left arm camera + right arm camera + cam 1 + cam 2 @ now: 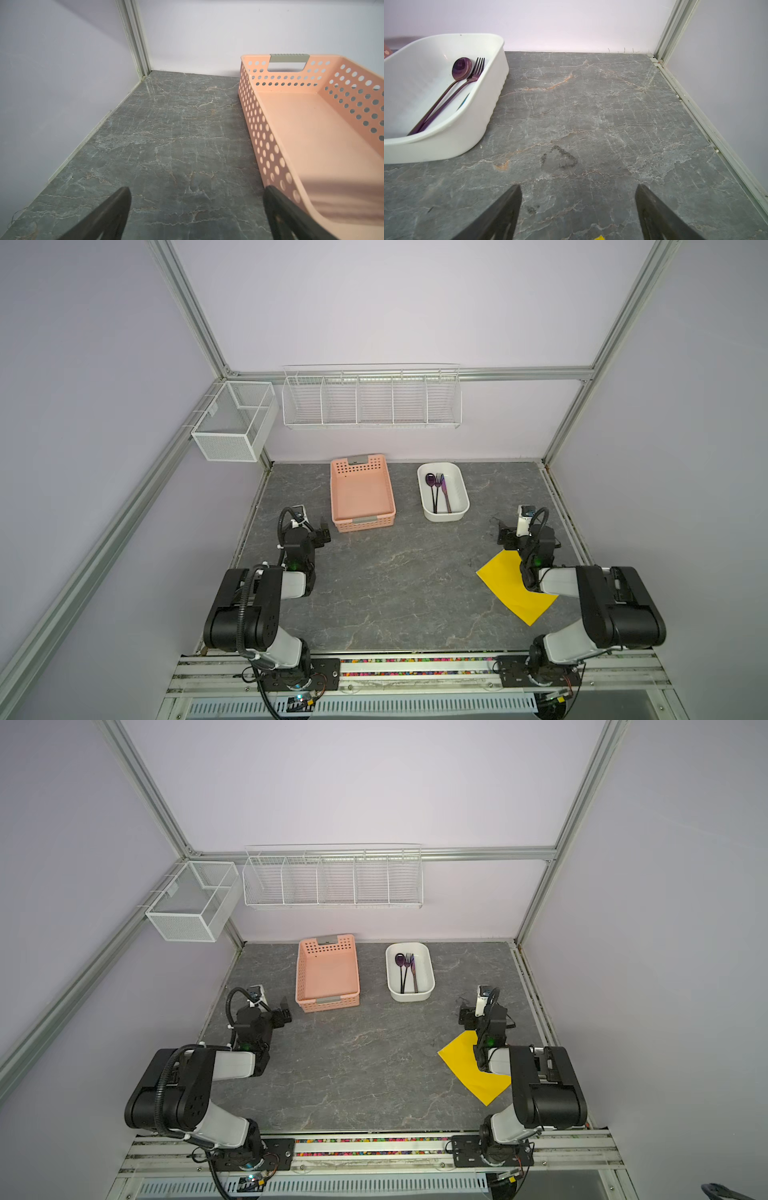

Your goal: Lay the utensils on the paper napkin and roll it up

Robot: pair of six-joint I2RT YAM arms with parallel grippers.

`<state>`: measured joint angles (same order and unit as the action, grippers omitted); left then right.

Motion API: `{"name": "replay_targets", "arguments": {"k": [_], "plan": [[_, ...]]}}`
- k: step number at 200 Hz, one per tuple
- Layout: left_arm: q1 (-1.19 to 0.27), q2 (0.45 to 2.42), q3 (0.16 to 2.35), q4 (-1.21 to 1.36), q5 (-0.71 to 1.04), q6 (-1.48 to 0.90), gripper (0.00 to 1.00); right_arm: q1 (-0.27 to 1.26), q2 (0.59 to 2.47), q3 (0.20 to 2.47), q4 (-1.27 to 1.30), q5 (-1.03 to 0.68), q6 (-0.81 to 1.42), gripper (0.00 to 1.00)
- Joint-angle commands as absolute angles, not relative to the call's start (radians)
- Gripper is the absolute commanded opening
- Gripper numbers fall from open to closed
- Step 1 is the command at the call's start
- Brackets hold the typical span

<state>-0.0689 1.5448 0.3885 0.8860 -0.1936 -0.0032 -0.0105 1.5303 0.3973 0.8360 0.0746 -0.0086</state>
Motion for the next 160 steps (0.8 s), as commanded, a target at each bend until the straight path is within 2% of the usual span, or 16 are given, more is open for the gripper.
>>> {"name": "replay_targets", "arguments": {"k": [1, 160], "plan": [[-0.066, 1.551, 0.392, 0.907, -0.201, 0.004, 0.99, -0.005, 1.53, 0.387, 0.862, 0.081, -0.031, 0.88], [-0.061, 1.551, 0.396, 0.898, -0.22, -0.012, 0.99, -0.006, 1.529, 0.387, 0.864, 0.081, -0.03, 0.88]]}}
